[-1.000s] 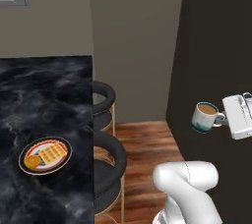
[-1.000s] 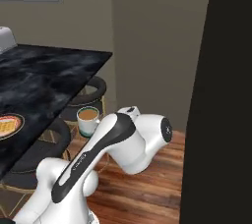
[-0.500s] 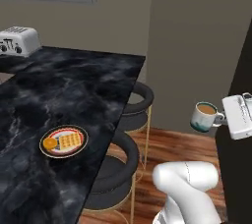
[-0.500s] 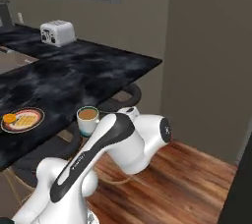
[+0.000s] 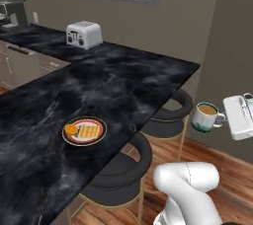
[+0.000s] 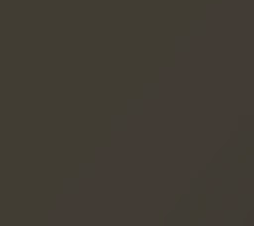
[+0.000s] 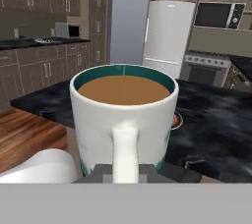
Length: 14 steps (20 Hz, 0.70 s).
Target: Pick up the brewed coffee from the coffee machine and place it next to the breakfast plate on the dining counter.
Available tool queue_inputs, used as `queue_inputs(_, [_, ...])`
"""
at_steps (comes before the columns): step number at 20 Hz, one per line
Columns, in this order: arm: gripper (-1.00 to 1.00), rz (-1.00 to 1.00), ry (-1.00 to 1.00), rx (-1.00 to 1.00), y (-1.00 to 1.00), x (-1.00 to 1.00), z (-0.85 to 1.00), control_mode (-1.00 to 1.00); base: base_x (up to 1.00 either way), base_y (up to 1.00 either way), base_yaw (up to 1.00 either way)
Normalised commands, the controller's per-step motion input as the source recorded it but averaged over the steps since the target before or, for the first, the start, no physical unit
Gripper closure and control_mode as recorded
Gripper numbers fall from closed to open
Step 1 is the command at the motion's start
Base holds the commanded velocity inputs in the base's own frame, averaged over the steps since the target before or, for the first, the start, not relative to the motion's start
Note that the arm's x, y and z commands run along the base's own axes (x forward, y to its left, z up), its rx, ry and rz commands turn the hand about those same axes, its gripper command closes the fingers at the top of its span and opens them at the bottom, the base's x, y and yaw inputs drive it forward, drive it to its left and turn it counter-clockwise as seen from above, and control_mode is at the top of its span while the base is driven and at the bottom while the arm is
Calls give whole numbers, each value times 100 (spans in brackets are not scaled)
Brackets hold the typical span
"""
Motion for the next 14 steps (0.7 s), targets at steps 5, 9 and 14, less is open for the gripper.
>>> queue_inputs(5, [100, 0, 0, 0, 0, 0, 0, 100, 78, 0, 58])
queue_inputs(9, [100, 0, 0, 0, 0, 0, 0, 100, 81, 0, 56])
queue_inputs(14, [100, 0, 0, 0, 0, 0, 0, 100, 83, 0, 53])
